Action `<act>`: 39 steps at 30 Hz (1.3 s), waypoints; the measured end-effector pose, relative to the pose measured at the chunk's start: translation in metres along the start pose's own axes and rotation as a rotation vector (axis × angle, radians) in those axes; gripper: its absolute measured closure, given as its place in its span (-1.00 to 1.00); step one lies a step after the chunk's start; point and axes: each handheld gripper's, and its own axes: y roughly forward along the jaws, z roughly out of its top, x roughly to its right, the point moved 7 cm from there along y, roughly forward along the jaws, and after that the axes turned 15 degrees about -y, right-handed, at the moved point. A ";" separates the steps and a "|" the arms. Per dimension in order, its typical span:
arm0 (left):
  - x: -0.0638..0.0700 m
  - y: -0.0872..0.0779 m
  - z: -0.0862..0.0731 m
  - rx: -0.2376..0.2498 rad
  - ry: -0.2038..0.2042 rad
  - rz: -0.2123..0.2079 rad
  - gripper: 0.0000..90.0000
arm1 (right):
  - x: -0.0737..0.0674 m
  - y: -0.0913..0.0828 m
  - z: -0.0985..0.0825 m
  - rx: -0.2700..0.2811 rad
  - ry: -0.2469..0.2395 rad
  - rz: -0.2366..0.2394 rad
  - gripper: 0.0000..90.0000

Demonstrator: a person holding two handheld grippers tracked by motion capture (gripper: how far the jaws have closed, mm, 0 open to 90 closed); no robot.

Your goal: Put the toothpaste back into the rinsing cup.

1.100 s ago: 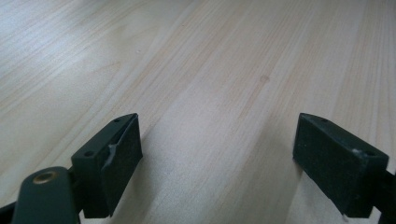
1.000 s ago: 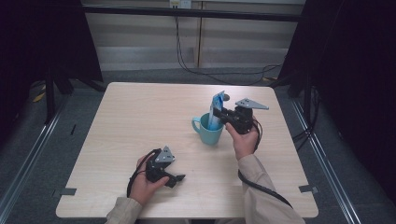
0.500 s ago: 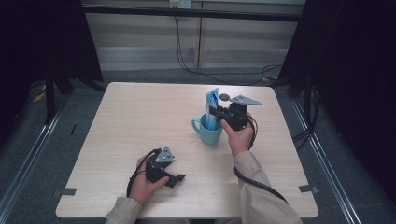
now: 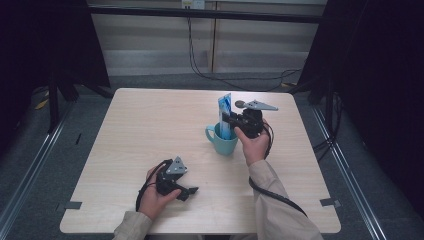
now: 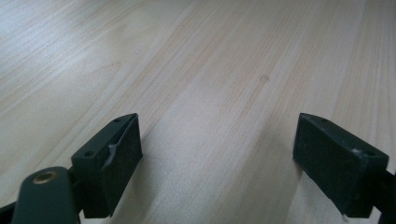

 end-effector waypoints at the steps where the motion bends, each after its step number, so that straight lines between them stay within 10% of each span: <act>1: 0.000 0.000 0.000 0.000 0.000 0.000 -0.66 | 0.000 0.001 0.000 -0.002 -0.010 -0.002 0.61; 18: 0.000 0.000 0.000 -0.003 0.001 0.000 -0.67 | 0.000 -0.001 0.004 0.005 -0.021 -0.017 0.45; 39: -0.001 0.000 0.000 -0.007 0.009 0.001 -0.67 | 0.004 -0.004 0.005 -0.047 -0.006 -0.033 -0.52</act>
